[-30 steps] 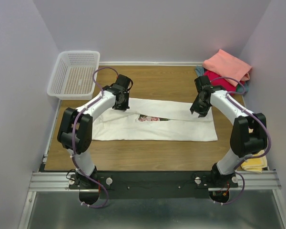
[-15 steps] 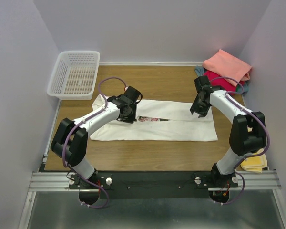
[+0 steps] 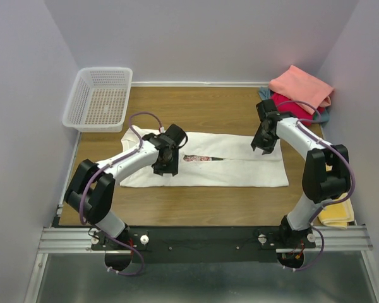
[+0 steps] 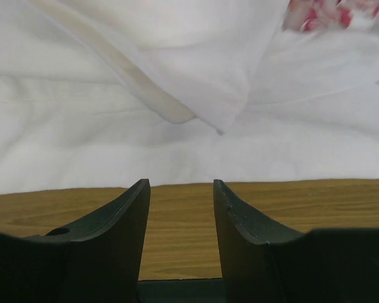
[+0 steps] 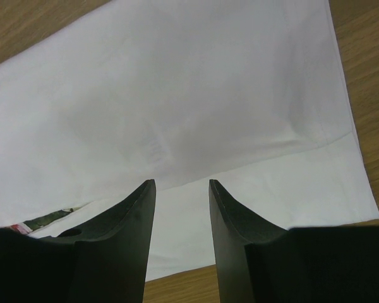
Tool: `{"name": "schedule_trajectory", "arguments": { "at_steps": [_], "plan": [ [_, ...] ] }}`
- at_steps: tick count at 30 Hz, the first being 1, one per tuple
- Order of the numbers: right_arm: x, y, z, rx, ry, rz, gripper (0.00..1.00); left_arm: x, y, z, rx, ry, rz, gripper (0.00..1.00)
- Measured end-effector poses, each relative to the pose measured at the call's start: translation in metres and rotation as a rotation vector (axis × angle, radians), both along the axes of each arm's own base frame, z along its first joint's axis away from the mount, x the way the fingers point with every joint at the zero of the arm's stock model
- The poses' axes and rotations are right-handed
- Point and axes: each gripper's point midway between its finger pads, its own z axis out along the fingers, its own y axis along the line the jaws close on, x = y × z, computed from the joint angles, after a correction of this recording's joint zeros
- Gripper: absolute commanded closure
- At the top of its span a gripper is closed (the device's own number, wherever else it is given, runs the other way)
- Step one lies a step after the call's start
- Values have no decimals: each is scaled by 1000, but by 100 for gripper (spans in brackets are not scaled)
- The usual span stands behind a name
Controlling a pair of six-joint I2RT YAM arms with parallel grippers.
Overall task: Fold and stack the t-shirts
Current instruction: Fold the tshirt
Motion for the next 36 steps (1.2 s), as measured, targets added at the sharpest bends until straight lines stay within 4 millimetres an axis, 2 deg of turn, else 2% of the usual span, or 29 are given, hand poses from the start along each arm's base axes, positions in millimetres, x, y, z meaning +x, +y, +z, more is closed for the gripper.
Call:
{"name": "schedule_trajectory", "arguments": {
  "at_steps": [4,8,12,19,22,27,31,33,36],
  "plan": [
    [6,4,4,3,-16,23,52,37,-12,36,-27,-131,36,47],
    [9,16,8,15,-28,61,52,66,-13,55,-45,-213,69,48],
    [7,31,5,29,-19,102,53,94,-2,45,-23,-226,100,50],
    [3,45,0,45,-5,137,52,136,24,5,38,-187,136,53],
    [4,45,0,45,-7,136,53,143,32,-4,53,-178,135,53],
    [4,45,0,47,-8,131,53,142,37,-14,69,-166,117,54],
    [4,46,0,48,-8,129,53,126,43,-31,83,-128,106,56],
    [4,45,0,48,-9,128,53,123,43,-29,73,-141,103,56],
    [4,45,0,48,-9,128,53,104,50,-28,74,-123,103,56]
  ]
}}
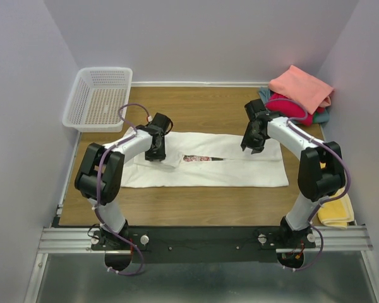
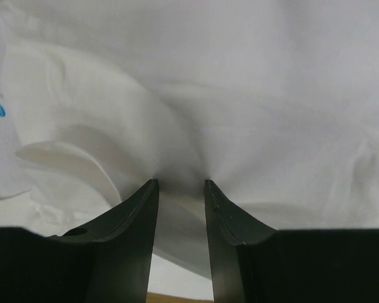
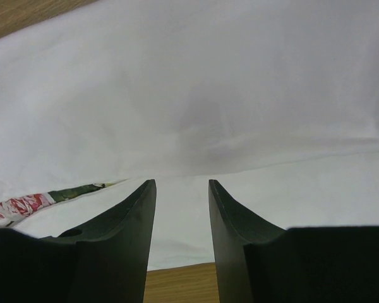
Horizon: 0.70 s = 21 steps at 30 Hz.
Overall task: Fold and stack the t-shirts
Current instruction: Fold the tshirt
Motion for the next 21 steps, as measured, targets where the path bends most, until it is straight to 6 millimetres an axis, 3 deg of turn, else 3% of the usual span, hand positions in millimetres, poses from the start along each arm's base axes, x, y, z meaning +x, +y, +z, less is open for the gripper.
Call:
{"name": "schedule_trajectory", "arguments": {
  "at_steps": [11,17,21],
  "plan": [
    [1,0,-11,-9,25,2,53,-67,20,25,-39,20,35,56],
    [3,1,-15,-13,33,8,53,-90,24,21,-57,49,51,57],
    [5,1,-13,-12,28,8,53,-92,25,24,-57,58,64,57]
  ]
}}
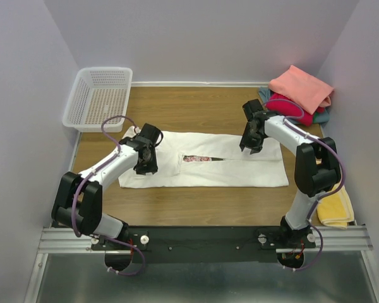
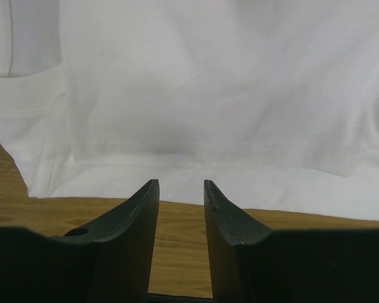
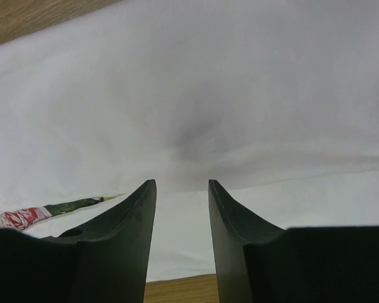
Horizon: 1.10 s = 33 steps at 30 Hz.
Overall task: Fold and stack the t-shirts
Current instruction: Fold the tshirt
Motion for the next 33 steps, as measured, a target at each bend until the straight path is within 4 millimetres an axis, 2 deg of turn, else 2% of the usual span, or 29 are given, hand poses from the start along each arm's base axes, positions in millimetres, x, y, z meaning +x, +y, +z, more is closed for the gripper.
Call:
{"name": "schedule_trajectory", "arguments": {
  "at_steps": [2,4,8,11,15,19,21,25,28,31,33],
  "plan": [
    [1,0,1,1,-4,2,53,13,-4,13,-11,-41,5,57],
    [1,0,1,-1,-4,5,53,38,-12,37,-33,-120,13,57],
    [1,0,-1,-3,-2,9,52,81,-24,64,-59,-224,25,57],
    [1,-1,-7,-9,5,9,52,108,-28,59,-55,-240,34,57],
    [-3,-5,-19,-32,30,5,52,129,-23,28,-20,-185,50,57],
    [-7,-11,-31,-64,54,-1,52,140,-9,7,12,-147,86,57],
    [-8,-12,-36,-73,62,-3,52,144,5,-1,35,-136,118,57],
    [-7,-14,-36,-79,61,-8,52,145,22,-6,67,-123,153,57],
    [-7,-15,-36,-78,61,-13,52,138,27,-13,86,-105,157,57],
    [-7,-14,-36,-77,61,-18,52,122,32,-27,108,-56,153,57],
    [-7,-15,-36,-75,62,-26,52,118,34,-27,115,-60,144,56]
  ]
}}
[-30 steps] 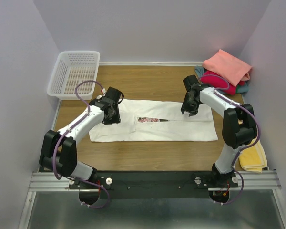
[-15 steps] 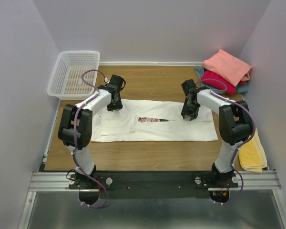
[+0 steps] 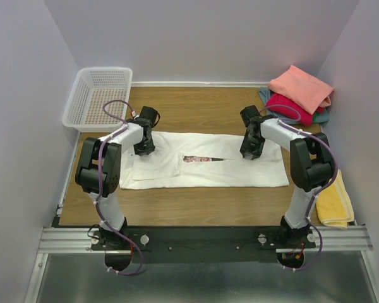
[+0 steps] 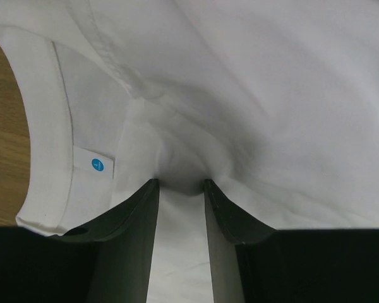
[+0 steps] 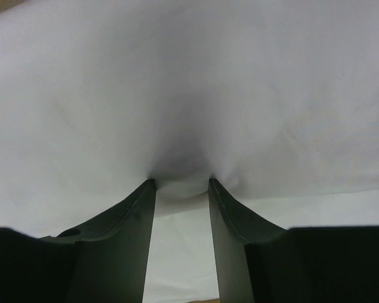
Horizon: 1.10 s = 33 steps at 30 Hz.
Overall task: Fold and stack the t-shirts
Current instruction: Fold the tshirt
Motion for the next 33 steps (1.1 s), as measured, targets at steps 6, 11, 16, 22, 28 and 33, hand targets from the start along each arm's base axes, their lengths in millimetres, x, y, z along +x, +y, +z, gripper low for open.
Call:
{"name": "schedule_trajectory", "arguments": {
  "at_steps": [6,11,16,22,28,33],
  "plan": [
    [-1,-4,-1,7,2,-30,52,-8,3,-1,9,-4,-15,57],
    [-1,-20,-2,32,-1,-91,52,-19,5,0,10,6,-34,57],
    [-4,-42,-2,55,3,-160,52,-26,-4,2,-12,35,-77,58],
    [-8,-77,-2,13,9,-225,52,-13,-9,23,-13,8,-118,58],
    [-11,-93,-2,-18,9,-242,53,23,-19,67,-38,-126,-135,58],
    [-11,-95,0,-24,6,-235,53,34,-29,65,-77,-148,-158,58]
  ]
}}
